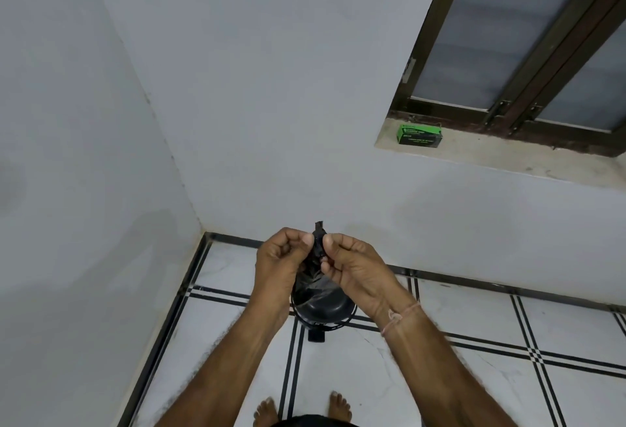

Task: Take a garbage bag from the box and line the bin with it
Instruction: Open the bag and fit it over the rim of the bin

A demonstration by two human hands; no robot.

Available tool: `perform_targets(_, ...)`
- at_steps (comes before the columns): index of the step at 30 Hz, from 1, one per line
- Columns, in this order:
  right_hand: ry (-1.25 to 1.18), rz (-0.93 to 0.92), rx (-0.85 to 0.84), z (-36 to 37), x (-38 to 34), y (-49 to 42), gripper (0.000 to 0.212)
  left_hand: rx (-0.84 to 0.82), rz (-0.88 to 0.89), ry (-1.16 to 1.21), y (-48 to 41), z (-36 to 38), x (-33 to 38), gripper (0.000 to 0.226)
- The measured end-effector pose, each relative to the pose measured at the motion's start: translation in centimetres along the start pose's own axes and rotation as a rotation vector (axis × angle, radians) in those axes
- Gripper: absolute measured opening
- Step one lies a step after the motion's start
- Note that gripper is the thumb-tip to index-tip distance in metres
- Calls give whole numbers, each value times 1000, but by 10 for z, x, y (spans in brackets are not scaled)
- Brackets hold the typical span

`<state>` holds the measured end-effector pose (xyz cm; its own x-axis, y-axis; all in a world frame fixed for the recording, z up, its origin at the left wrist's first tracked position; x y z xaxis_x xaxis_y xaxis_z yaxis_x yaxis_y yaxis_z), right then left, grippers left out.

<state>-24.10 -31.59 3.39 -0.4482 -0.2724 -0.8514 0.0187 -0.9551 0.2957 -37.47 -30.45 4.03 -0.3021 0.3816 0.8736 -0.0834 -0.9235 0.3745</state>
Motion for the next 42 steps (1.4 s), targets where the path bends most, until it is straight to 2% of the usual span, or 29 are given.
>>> perform_targets(4,27,-37,12,3,0,-3,15,-2,-102,151,0,-6,-3,11)
perform_targets(10,146,-151,127,-26,-16,-14,27,122,-149,186,-12,-42,-9,19)
perform_targets(13,224,-139,234,-49,-11,-24,29,45,-142,121,-17,-46,-12,26)
perform_targets(17,60,-106,460,-60,2,-34,33,-102,-152,44,-21,-34,-25,35)
perform_targets(19,48,-131,511,-67,2,-39,35,-192,-153,-32,-19,-30,-29,36)
perform_targets(22,233,-219,440,-80,-11,-44,45,-311,-180,-189,-13,-24,-32,31)
perform_targets(26,350,-288,210,-73,-27,-52,53,-168,-187,-420,-15,-17,-27,45)
perform_targets(28,345,-280,101,-63,-32,-53,52,-220,-235,-462,-14,7,-24,53)
perform_targets(31,324,-260,-4,-54,-41,-57,48,-339,-242,-474,-12,47,-23,38)
perform_targets(35,315,-241,-73,-52,-50,-63,46,-301,-267,-305,-19,59,-30,25)
perform_targets(37,409,-261,-35,-62,-53,-71,41,-260,-285,-224,-21,62,-33,21)
perform_targets(38,530,-312,23,-70,-58,-75,33,-198,-283,-199,-22,62,-33,19)
perform_targets(40,799,-476,261,-91,-77,-65,18,-39,-248,-145,-23,59,-32,15)
perform_targets(41,823,-530,353,-96,-85,-53,18,20,-228,-105,-24,58,-32,13)
perform_targets(42,758,-528,333,-92,-86,-44,22,61,-217,-65,-25,57,-33,15)
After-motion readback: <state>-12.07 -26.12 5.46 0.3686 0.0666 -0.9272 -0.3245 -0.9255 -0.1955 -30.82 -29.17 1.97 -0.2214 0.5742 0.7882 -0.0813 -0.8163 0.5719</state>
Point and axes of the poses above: each hand's wrist, its own y-axis away from the middle knuckle, its own z-axis out of the palm, x = y × z, the point moved 9 cm from there along -y, towards the middle knuckle, and after that the axes turned 12 degrees about -z, right-handed, at the moved point
